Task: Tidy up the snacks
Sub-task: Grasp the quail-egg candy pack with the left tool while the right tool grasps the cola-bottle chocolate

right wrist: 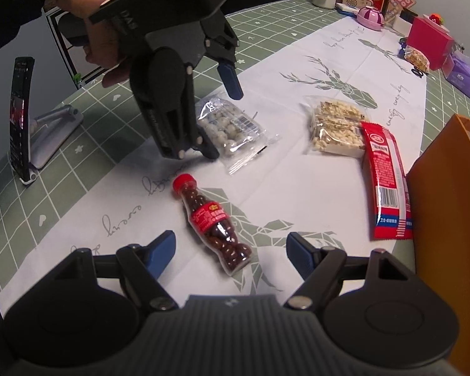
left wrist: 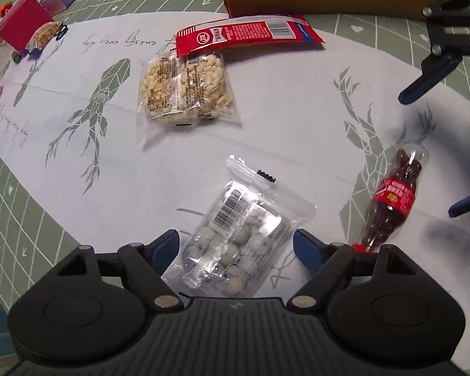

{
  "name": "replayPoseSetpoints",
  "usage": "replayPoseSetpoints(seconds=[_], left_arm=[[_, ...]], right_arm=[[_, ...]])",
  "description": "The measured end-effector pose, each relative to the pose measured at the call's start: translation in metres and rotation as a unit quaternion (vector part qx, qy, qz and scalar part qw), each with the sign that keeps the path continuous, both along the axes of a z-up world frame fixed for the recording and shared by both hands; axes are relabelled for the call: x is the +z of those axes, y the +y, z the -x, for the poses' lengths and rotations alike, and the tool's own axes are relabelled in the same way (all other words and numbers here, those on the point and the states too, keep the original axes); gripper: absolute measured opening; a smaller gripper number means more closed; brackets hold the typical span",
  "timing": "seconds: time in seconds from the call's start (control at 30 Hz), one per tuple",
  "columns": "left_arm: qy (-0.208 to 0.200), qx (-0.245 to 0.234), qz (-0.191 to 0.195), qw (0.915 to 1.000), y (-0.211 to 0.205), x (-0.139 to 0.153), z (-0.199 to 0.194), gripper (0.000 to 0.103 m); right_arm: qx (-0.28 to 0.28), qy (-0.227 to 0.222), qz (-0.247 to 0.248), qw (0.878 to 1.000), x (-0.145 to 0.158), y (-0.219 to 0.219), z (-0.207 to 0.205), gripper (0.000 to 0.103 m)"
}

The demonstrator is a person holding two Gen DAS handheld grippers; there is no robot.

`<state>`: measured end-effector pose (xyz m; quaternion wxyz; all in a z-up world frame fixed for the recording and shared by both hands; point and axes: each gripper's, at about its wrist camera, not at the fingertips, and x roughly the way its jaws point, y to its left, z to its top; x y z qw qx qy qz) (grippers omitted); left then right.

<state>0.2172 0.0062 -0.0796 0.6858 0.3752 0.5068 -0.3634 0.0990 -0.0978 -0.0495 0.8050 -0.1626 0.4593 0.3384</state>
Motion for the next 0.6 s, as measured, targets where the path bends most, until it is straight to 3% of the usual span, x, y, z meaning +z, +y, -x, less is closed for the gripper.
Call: replayPoseSetpoints(seconds=[0.13, 0.2, 0.27, 0.33, 0.6], left_arm=[[0.026, 0.041, 0.019, 0.9986, 0.002, -0.002, -0.001, 0.098], [0.040, 0.060, 0.026, 0.9971, 0.007, -0.001, 0.004, 0.094], [0.035, 0.061, 0.028, 0.9971, 0.010, 0.003, 0.014, 0.073], [0.023, 0.070, 0.022, 0.9970, 0.012, 0.005, 0.026, 0.065], [-0.014, 0.161, 0.047, 0.9857, 0.027, 0.007, 0.061, 0.065]], right_arm=[[-0.002, 0.003, 0.004, 1.000, -0.004, -0.002, -0.002, 0.076], [-0.002, 0.003, 0.005, 1.000, -0.005, -0.003, -0.002, 0.076], [0.000, 0.002, 0.007, 1.000, -0.006, -0.003, -0.003, 0.076], [0.001, 0.002, 0.010, 1.000, -0.008, -0.004, -0.003, 0.076], [0.008, -0.001, 0.021, 1.000, -0.023, 0.005, -0.006, 0.075]])
